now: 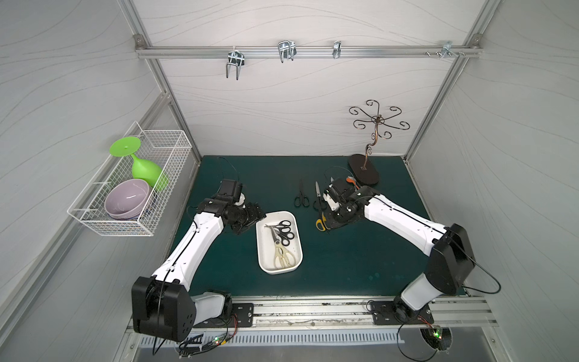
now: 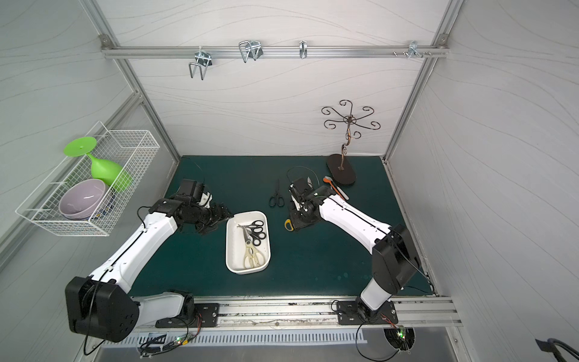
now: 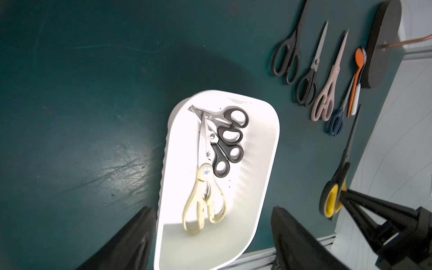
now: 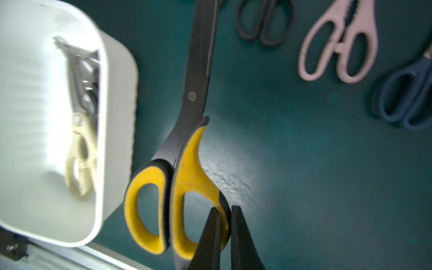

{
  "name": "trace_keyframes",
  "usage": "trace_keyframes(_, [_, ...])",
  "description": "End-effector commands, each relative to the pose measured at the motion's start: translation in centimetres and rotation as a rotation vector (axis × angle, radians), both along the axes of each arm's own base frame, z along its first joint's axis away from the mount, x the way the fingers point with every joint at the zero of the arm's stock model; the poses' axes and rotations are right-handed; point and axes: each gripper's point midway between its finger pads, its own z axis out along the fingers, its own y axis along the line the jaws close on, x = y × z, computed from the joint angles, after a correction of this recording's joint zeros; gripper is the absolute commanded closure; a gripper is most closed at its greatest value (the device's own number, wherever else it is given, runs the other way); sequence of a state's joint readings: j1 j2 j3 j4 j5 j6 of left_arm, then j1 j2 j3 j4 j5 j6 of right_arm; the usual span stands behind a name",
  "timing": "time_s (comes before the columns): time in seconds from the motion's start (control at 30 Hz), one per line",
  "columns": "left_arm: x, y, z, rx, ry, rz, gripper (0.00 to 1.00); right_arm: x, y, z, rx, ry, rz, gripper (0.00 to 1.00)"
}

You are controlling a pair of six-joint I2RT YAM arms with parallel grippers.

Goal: Take the scissors out of the storage box
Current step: Place the scissors at the center of the board.

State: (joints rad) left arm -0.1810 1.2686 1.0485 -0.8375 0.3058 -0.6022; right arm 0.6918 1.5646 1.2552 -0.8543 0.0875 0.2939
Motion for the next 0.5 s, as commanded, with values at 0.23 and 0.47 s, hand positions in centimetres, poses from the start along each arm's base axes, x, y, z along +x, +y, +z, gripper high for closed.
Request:
trace_keyframes(0.23, [1.3, -0.4, 0.4, 0.038, -0.047, -0.050, 0.18, -1.0, -8.8, -1.8, -0.112, -0.034, -0.164, 1.00])
trace_keyframes(0.47, [0.9, -0.3, -0.1, 0.036, -0.044, -0.051, 0.18, -3.4, -10.6, -4.4, -0.118, 0.085, -0.267, 1.00])
